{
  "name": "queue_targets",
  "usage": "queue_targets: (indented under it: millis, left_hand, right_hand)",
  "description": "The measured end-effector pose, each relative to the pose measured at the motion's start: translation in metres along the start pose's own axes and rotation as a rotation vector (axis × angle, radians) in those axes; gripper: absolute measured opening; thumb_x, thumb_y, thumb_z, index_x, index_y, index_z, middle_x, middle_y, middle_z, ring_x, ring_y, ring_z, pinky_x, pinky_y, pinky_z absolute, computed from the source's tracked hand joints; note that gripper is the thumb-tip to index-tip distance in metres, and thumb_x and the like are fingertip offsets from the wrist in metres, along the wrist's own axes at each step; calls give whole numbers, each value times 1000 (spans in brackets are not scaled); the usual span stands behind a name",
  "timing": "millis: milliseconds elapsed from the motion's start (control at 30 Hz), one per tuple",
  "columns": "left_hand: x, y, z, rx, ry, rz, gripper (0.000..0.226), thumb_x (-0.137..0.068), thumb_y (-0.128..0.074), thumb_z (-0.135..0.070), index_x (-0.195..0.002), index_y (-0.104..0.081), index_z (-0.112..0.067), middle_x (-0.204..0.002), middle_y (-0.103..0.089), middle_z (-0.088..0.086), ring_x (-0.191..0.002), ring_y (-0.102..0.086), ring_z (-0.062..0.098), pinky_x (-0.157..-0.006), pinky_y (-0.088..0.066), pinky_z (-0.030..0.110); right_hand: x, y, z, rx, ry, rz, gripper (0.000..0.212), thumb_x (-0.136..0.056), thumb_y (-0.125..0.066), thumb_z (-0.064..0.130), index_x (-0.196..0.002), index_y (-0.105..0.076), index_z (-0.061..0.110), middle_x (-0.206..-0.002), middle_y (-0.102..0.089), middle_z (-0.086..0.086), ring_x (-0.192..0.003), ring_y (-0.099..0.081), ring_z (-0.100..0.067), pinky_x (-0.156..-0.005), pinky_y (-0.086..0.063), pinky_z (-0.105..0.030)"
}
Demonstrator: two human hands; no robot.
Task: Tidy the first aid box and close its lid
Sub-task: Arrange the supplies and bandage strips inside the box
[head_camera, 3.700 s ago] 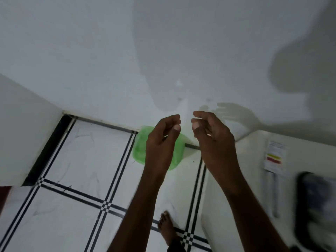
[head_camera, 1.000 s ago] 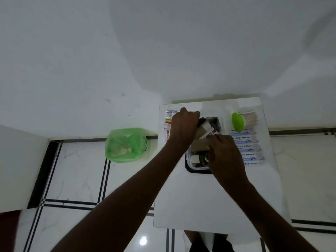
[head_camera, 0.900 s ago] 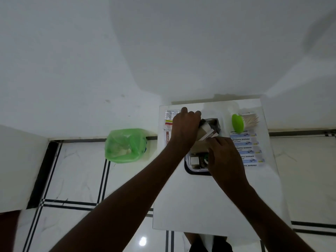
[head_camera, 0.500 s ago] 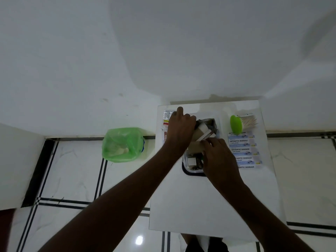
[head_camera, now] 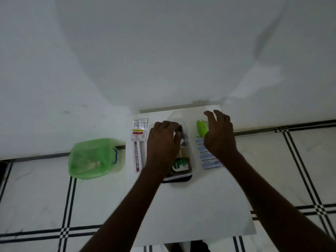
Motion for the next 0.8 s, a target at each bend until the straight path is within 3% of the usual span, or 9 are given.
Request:
queue_targets:
  millis: [100, 167, 367, 533, 667, 800]
  left_hand:
    - [6, -9, 1, 42, -4, 16, 23, -92, -58, -18, -113, -66, -14, -115, -69, 4, -108, -58, 23, -92, -45, 33]
    - [9, -13, 2, 51, -15, 17, 24, -92, -58, -20, -114, -66, -14, -116, -69, 4, -108, -58, 22, -92, -45, 33]
    - [19, -9, 7, 62, -11, -26, 22, -90, -59, -18, -110, -66, -14, -112, -69, 4, -105, -58, 21, -90, -48, 33]
    - [32, 14, 24, 105, 130, -199, 25, -88, -57, -10, -110, -68, -14, -108, -70, 2, -103, -59, 19, -87, -47, 29]
    - [49, 20, 57, 31, 370, -220, 28, -87, -59, -15, -115, -63, -17, -109, -65, 4, -102, -56, 25, -78, -42, 27]
    - [63, 3, 87, -62, 472, -88, 45, -83, -69, -29, -123, -56, -14, -112, -61, 11, -103, -56, 31, -81, -50, 41]
  right_hand:
    - [-18, -15, -25, 143, 74, 261, 80, -65, -68, -2, -140, -41, 8, -144, -40, -26, -132, -36, -45, -101, -40, -53]
    - [-25, -21, -32, 186, 106, 314, 76, -68, -68, 2, -139, -43, 10, -140, -45, -22, -129, -38, -42, -100, -40, -50]
    - [-36, -4, -31, 123, 112, 204, 63, -63, -70, 8, -124, -56, 11, -110, -61, -19, -103, -52, -40, -83, -44, -43]
    - [-31, 45, 3, -14, 132, 62, 68, -66, -77, 20, -130, -54, 15, -110, -57, -19, -102, -50, -40, -85, -44, -44]
    - [-10, 51, 54, -143, 242, 113, 70, -69, -79, 18, -134, -53, 15, -115, -55, -15, -108, -48, -34, -86, -44, -37]
    - [7, 21, 84, -140, 291, 243, 71, -70, -77, 18, -136, -51, 17, -118, -55, -10, -111, -45, -29, -88, -48, -40]
Point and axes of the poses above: each hand's wrist, its own x-axis away from the middle knuckle, its own y-axis out of the back of the hand, z = x × y, the point moved 1 cm from there along -x, towards the middle knuckle
